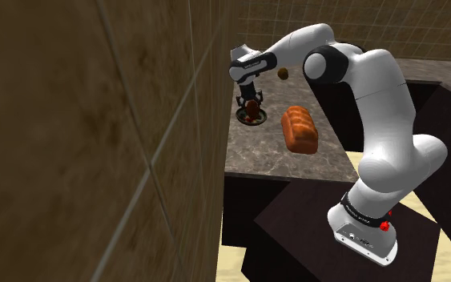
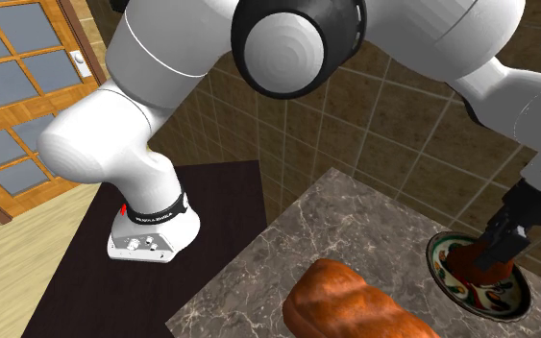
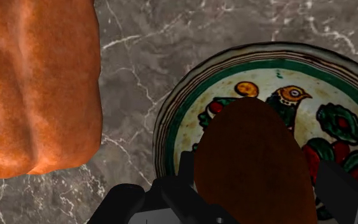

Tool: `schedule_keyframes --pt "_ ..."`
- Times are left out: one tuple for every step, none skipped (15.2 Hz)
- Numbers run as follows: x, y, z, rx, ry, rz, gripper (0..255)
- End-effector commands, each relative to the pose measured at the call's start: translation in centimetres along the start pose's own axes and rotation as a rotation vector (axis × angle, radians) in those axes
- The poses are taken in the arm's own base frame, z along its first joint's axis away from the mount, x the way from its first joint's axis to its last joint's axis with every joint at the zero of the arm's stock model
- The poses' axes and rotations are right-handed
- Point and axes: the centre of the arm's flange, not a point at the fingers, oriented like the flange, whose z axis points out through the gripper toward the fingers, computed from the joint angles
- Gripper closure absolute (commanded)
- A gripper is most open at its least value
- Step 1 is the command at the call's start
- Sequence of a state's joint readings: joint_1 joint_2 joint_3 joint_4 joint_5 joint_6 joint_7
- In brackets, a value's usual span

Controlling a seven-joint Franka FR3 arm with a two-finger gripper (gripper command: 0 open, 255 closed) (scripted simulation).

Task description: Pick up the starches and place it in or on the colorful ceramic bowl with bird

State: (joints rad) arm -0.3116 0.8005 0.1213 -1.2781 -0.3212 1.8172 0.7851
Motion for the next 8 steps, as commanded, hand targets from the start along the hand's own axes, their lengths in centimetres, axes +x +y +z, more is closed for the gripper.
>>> schedule_keyframes --pt "0.0 -0.01 0.13 0.0 0.001 0.0 255" --pt "0.0 -0.01 0.13 0.0 0.001 0.0 255" --pt "0.0 -0.01 0.13 0.0 0.001 0.0 255" --pt "0.0 -0.01 0.13 0.0 0.001 0.0 255" --pt "0.0 -0.01 0.13 0.0 0.001 0.0 255" --pt "0.0 -0.01 0.13 0.0 0.001 0.0 255" --pt "0.0 -0.01 0.13 0.0 0.001 0.0 0" --pt "0.0 -0.01 0.13 0.0 0.001 0.0 0"
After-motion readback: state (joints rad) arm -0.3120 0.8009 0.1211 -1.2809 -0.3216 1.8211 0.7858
